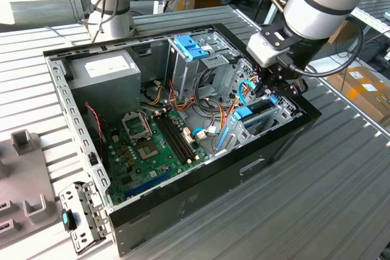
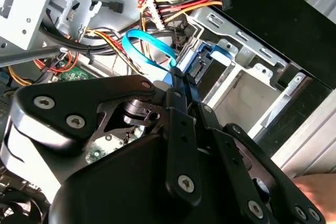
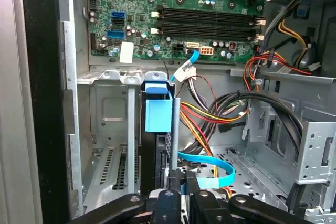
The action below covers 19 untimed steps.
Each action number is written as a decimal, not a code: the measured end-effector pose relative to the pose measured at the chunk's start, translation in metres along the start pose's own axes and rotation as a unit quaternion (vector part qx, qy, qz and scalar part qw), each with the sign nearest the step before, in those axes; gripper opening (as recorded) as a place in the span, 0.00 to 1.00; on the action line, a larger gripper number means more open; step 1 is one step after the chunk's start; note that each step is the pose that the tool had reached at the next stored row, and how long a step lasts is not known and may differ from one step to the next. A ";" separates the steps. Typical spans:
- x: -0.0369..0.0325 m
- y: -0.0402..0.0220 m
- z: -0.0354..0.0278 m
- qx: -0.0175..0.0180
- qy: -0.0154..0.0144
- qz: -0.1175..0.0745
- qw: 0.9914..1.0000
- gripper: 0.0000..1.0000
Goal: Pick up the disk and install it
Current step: 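Insert the first disk wire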
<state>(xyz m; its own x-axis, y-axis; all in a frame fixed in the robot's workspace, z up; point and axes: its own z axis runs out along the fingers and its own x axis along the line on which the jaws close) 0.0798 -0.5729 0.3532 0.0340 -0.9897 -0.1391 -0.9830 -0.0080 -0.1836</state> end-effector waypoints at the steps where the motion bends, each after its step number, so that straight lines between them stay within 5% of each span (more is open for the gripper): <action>1: 0.0031 0.0001 -0.0003 0.000 -0.002 0.000 1.000 0.16; 3: 0.0090 0.0004 -0.0013 0.000 -0.002 0.000 1.000 0.16; 19: 0.0108 0.0100 -0.0005 0.000 -0.002 0.003 1.000 0.16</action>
<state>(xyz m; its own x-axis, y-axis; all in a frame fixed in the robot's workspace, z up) 0.0702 -0.5837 0.3503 0.0285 -0.9892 -0.1439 -0.9830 -0.0016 -0.1835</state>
